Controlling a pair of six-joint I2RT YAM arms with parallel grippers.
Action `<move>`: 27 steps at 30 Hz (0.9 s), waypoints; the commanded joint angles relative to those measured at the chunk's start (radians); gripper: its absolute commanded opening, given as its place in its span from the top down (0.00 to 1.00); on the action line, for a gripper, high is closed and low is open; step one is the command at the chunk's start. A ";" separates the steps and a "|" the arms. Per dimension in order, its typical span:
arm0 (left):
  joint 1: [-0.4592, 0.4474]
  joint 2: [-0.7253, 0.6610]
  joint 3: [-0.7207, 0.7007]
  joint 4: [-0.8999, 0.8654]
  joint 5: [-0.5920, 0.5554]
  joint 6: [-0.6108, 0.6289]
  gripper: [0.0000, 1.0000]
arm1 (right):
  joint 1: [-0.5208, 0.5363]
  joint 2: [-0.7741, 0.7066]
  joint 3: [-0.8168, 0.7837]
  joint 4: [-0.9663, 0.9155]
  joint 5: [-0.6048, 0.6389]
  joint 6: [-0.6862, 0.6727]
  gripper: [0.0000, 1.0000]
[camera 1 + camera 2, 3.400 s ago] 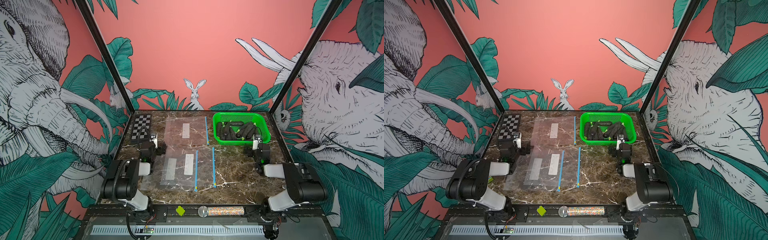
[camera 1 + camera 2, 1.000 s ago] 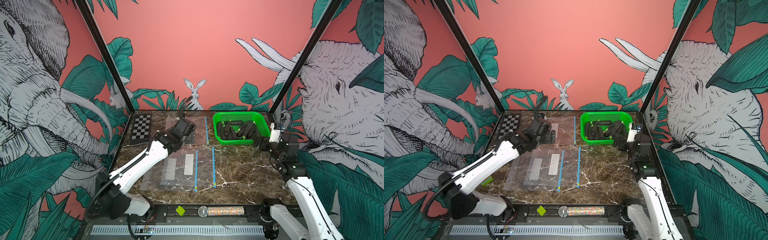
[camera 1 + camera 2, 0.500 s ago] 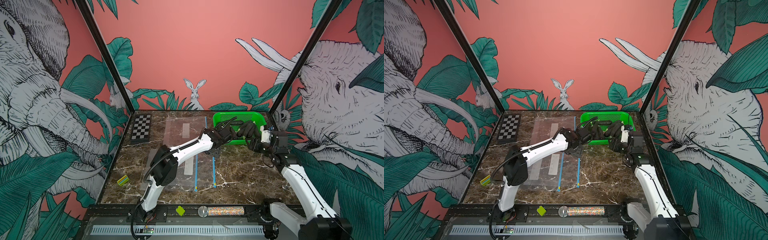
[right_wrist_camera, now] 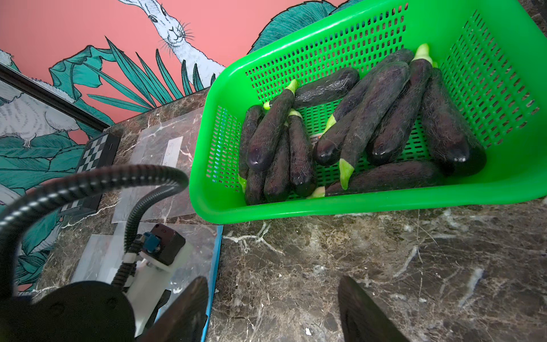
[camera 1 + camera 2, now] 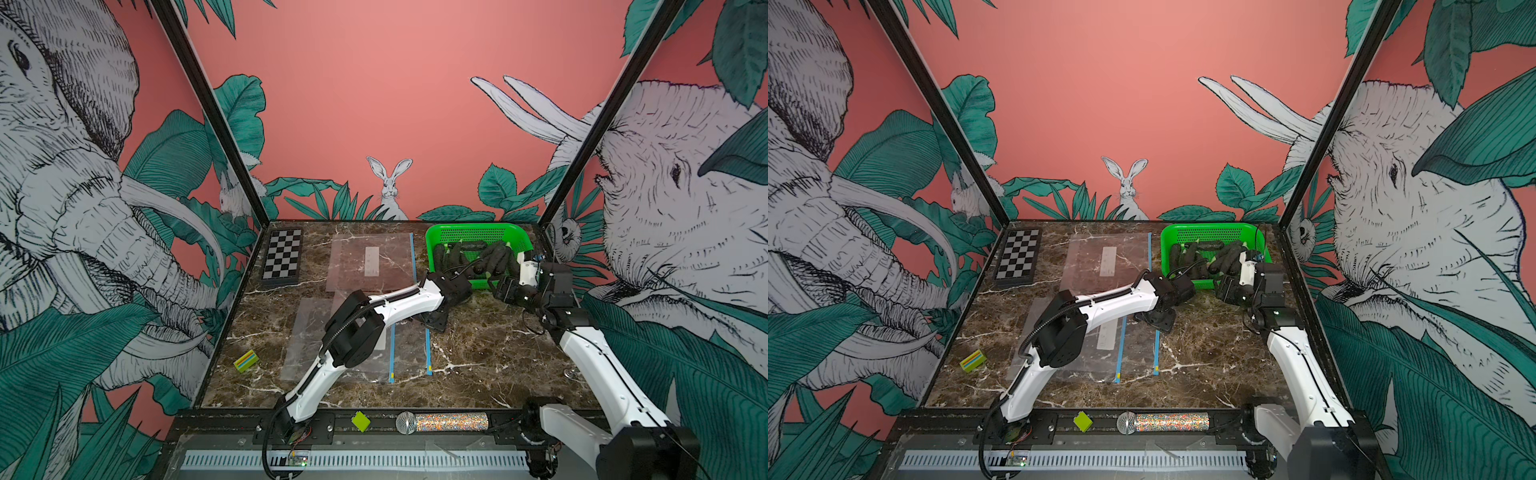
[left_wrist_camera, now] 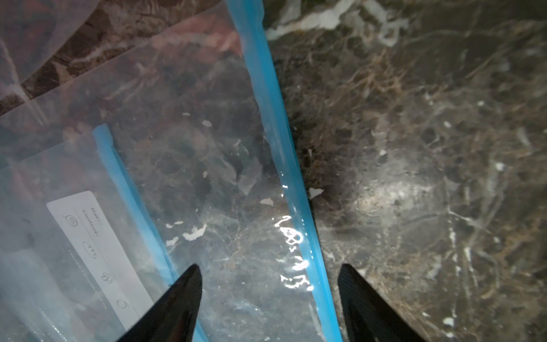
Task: Place the eggplant in a zip-top bag and seal the zipper
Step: Pick up the zipper food storage bag.
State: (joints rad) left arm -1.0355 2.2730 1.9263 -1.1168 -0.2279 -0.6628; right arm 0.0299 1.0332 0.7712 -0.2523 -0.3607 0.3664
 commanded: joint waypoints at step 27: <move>-0.001 -0.020 -0.233 0.219 0.078 -0.082 0.71 | 0.000 -0.030 -0.004 -0.039 0.012 -0.039 0.29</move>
State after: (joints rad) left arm -1.0386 2.2353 1.7641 -0.9295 -0.1501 -0.7162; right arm 0.0299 1.0203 0.7525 -0.2760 -0.3576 0.3473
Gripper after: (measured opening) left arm 0.299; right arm 0.708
